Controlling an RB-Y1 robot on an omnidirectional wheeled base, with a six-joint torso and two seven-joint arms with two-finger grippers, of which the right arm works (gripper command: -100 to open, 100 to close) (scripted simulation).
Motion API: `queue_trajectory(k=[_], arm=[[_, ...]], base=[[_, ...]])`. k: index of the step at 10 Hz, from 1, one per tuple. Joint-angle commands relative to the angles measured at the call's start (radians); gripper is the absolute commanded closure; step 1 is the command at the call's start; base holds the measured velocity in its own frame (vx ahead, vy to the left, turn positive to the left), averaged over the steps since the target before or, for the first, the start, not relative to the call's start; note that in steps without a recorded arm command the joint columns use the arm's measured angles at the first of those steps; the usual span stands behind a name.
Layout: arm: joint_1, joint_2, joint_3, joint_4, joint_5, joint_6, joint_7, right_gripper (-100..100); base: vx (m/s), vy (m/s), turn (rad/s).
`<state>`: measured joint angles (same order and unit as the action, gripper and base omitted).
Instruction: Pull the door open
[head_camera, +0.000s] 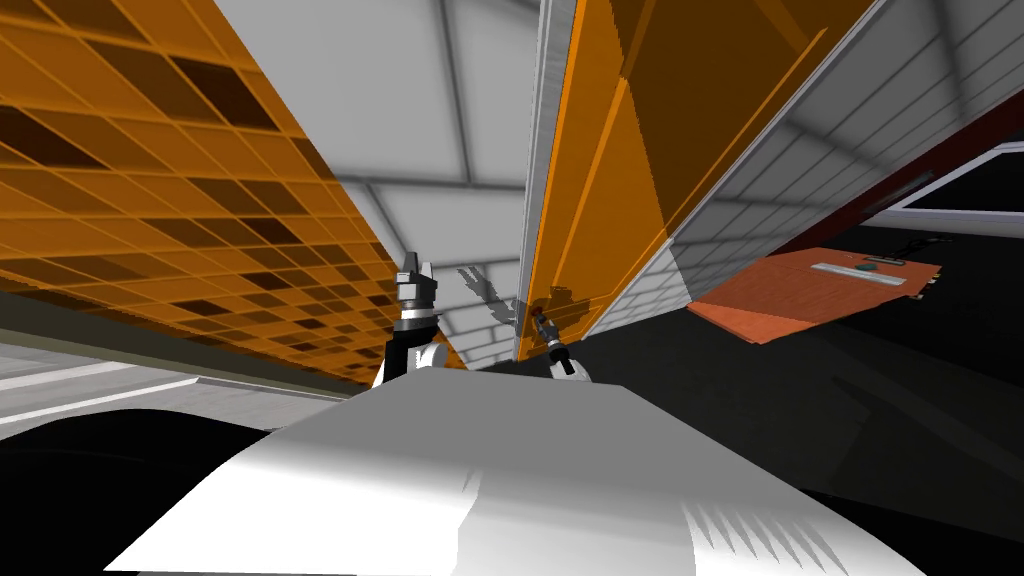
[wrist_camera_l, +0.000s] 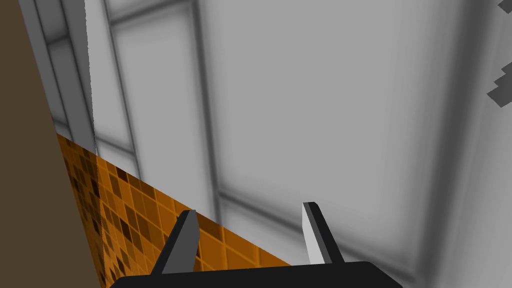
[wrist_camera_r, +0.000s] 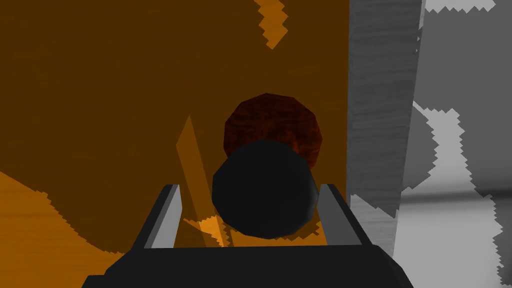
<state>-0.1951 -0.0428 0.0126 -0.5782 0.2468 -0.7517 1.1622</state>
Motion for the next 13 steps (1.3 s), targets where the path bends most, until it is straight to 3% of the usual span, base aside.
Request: queue_trajectory(k=[1, 8, 10, 13], arm=[[0.029, -0.016, -0.004, -0.026, -0.001, 0.022, -0.027, 100], [0.022, -0.028, -0.017, -0.01, -0.019, 0.011, -0.195, 100], [0.022, -0.028, -0.017, -0.01, -0.019, 0.011, -0.196, 100], [0.019, -0.032, -0.022, -0.003, -0.026, 0.007, -0.265, 100]], base=[[-0.045, -0.034, 0.038], [-0.045, -0.015, 0.061], [-0.021, -0.009, 0.016], [-0.034, -0.01, 0.071]])
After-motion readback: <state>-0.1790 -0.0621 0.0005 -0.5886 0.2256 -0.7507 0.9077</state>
